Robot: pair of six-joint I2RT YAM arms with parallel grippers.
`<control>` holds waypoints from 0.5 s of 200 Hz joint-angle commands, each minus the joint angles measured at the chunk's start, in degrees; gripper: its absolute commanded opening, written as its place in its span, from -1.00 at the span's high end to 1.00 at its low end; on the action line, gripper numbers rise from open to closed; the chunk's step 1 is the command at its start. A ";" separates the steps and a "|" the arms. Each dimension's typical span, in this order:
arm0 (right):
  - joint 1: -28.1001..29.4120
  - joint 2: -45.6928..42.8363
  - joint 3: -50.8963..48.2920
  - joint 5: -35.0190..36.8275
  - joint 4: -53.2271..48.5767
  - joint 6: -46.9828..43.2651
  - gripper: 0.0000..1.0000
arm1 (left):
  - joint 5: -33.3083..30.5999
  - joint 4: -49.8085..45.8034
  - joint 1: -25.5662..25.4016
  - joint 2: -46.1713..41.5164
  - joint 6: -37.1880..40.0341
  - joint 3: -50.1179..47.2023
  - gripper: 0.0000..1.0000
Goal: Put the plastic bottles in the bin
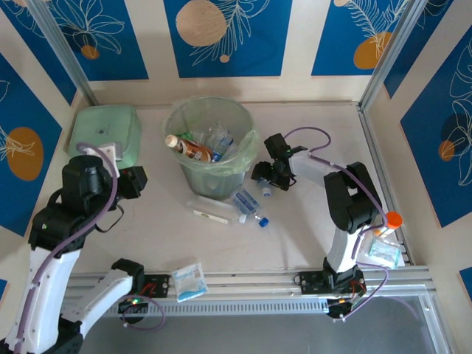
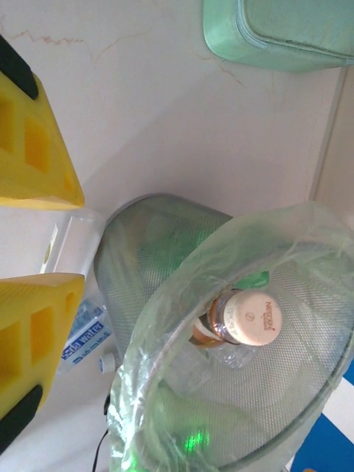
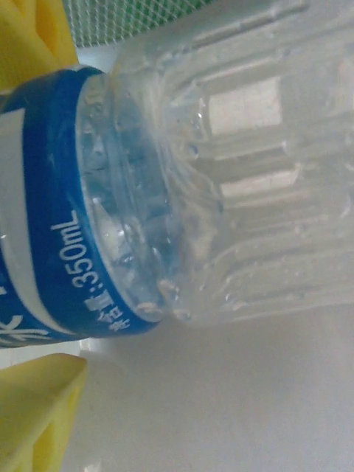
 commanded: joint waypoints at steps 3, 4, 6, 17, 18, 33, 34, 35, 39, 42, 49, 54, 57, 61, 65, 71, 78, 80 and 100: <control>-1.81 -0.17 -1.10 0.74 -0.57 0.69 -0.62 | 2.30 -2.73 0.27 -0.57 -1.49 -2.20 0.41; -1.85 -0.14 -1.04 0.74 -0.58 0.62 -0.62 | 2.39 -2.74 0.28 -0.59 -1.52 -2.35 0.41; -1.94 -0.08 -0.95 0.80 -0.65 0.49 -0.62 | 2.56 -2.75 0.29 -0.65 -1.48 -2.61 0.41; -2.36 0.51 -0.34 1.20 -1.05 -0.14 -0.61 | 3.25 -2.88 0.29 -0.69 -1.63 -4.12 0.41; -2.39 0.55 -0.26 1.23 -1.08 -0.20 -0.61 | 3.30 -2.91 0.29 -0.69 -1.60 -4.23 0.41; -3.47 1.57 0.61 1.44 -1.78 -0.85 -0.61 | 3.70 -2.70 0.29 -0.78 -1.30 -6.15 0.38; -3.60 1.65 0.70 1.44 -1.84 -0.90 -0.61 | 3.70 -2.68 0.25 -0.83 -1.30 -6.30 0.38; -3.71 1.69 0.74 1.44 -1.87 -0.93 -0.61 | 3.70 -2.67 0.27 -0.85 -1.30 -6.42 0.38; -4.06 2.00 0.91 1.31 -1.90 -1.10 -0.61 | 3.70 -2.46 0.29 -1.01 -1.25 -7.03 0.37; -4.42 2.19 0.96 1.18 -1.91 -1.25 -0.62 | 3.76 -2.30 0.28 -1.19 -1.28 -7.51 0.37; -5.15 2.70 1.25 0.94 -1.99 -1.44 -0.63 | 3.74 -2.06 0.27 -1.46 -1.29 -8.30 0.36; -5.66 3.10 1.42 0.76 -2.15 -1.61 -0.63 | 3.62 -2.18 0.29 -1.54 -1.37 -8.64 0.36; -6.01 3.39 1.60 0.67 -2.21 -1.65 -0.63 | 3.53 -2.37 0.27 -1.57 -1.43 -8.81 0.37; -6.37 3.71 1.77 0.52 -2.29 -1.74 -0.63 | 3.48 -2.63 0.29 -1.62 -1.50 -8.91 0.37; -6.61 4.08 1.84 0.35 -2.32 -1.83 -0.63 | 3.52 -2.84 0.29 -1.71 -1.55 -8.91 0.37; -7.01 4.49 2.08 0.10 -2.17 -2.00 -0.60 | 3.40 -3.09 0.27 -1.98 -1.64 -9.05 0.37; -7.31 4.90 2.24 -0.13 -2.00 -2.14 -0.54 | 2.91 -3.27 0.29 -2.39 -1.72 -9.09 0.36; -7.31 4.98 2.38 -0.12 -2.10 -2.19 -0.53 | 2.84 -3.28 0.29 -2.51 -1.78 -9.09 0.36; -7.56 5.14 2.71 -0.05 -1.87 -2.45 -0.38 | 2.37 -3.79 0.25 -2.32 -2.19 -8.68 0.35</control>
